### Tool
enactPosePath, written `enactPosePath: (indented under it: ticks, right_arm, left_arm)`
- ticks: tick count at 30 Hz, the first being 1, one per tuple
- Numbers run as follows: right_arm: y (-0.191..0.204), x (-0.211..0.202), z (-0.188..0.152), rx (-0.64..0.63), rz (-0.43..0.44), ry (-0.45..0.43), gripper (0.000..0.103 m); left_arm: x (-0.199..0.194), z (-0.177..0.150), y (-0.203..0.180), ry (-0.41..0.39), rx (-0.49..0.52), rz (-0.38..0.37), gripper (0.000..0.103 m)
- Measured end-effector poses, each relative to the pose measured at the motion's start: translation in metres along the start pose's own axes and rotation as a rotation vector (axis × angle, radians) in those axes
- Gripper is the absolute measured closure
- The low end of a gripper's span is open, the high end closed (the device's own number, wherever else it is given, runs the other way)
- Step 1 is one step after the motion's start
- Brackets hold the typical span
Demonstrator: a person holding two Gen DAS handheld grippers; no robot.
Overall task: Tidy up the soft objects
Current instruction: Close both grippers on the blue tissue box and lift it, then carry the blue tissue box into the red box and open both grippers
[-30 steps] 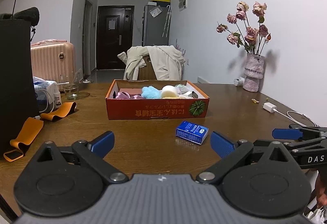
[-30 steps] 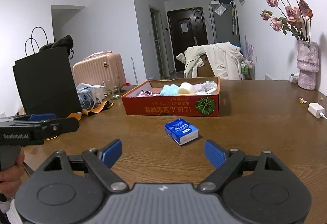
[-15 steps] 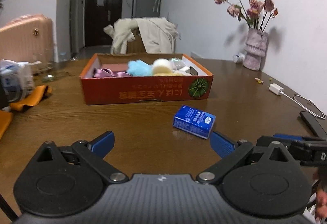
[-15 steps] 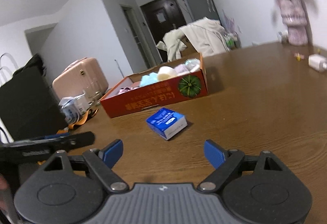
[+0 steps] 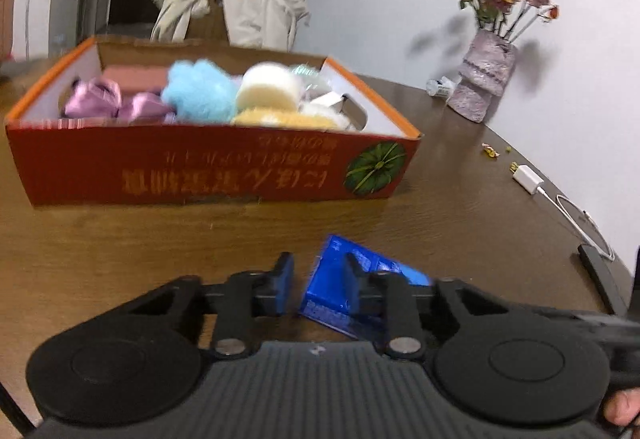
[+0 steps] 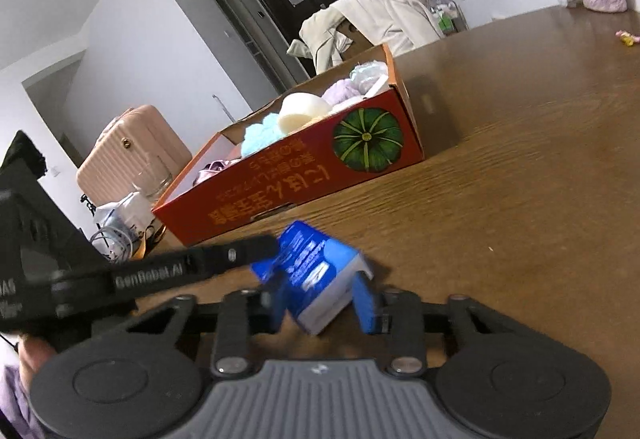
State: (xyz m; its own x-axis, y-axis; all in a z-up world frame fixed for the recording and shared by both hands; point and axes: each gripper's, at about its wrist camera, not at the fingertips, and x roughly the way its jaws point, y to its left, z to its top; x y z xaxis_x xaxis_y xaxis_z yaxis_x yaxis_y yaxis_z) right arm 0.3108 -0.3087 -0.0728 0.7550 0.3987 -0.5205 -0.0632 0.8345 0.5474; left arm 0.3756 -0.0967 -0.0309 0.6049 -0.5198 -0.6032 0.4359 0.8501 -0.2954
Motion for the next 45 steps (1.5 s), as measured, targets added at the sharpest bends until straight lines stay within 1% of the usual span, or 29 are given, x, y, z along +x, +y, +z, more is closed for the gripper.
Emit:
enactPosePath:
  ticks: [1, 4, 7, 12, 15, 17, 20, 25, 36, 40, 45]
  right_arm:
    - [-0.001, 0.005, 0.002, -0.005, 0.004, 0.004, 0.077]
    - [-0.003, 0.012, 0.008, -0.018, 0.005, 0.005, 0.077]
    - [-0.008, 0.016, 0.013, -0.016, 0.012, 0.007, 0.077]
    - [-0.005, 0.021, 0.013, -0.049, 0.012, 0.006, 0.076]
    - [-0.005, 0.02, 0.012, -0.048, 0.02, 0.005, 0.076]
    - [-0.002, 0.016, 0.011, -0.055, 0.009, 0.013, 0.078]
    - [0.014, -0.001, 0.005, -0.106, -0.012, 0.01, 0.078]
    - [0.034, -0.041, -0.007, -0.14, 0.013, -0.026, 0.079]
    - [0.079, -0.115, -0.024, -0.208, 0.043, -0.13, 0.079]
    - [0.091, -0.136, -0.033, -0.223, 0.059, -0.155, 0.079]
    - [0.105, -0.151, -0.038, -0.244, 0.077, -0.175, 0.079]
  left_arm:
    - [-0.001, -0.003, 0.004, 0.002, -0.022, -0.029, 0.081]
    - [-0.01, -0.011, 0.003, -0.001, -0.056, -0.038, 0.081]
    - [-0.019, -0.016, 0.003, -0.002, -0.079, -0.066, 0.081]
    - [-0.014, -0.017, 0.009, -0.014, -0.114, -0.06, 0.08]
    - [-0.015, -0.02, 0.006, -0.024, -0.104, -0.052, 0.08]
    - [-0.02, -0.023, 0.001, -0.021, -0.097, -0.04, 0.08]
    - [-0.037, -0.031, -0.009, -0.032, -0.09, -0.03, 0.08]
    - [-0.08, -0.045, -0.021, -0.083, -0.11, -0.041, 0.08]
    - [-0.162, -0.058, -0.057, -0.213, -0.044, -0.037, 0.08]
    - [-0.189, -0.067, -0.064, -0.254, -0.036, -0.038, 0.08]
    - [-0.208, -0.07, -0.064, -0.291, -0.034, -0.04, 0.08]
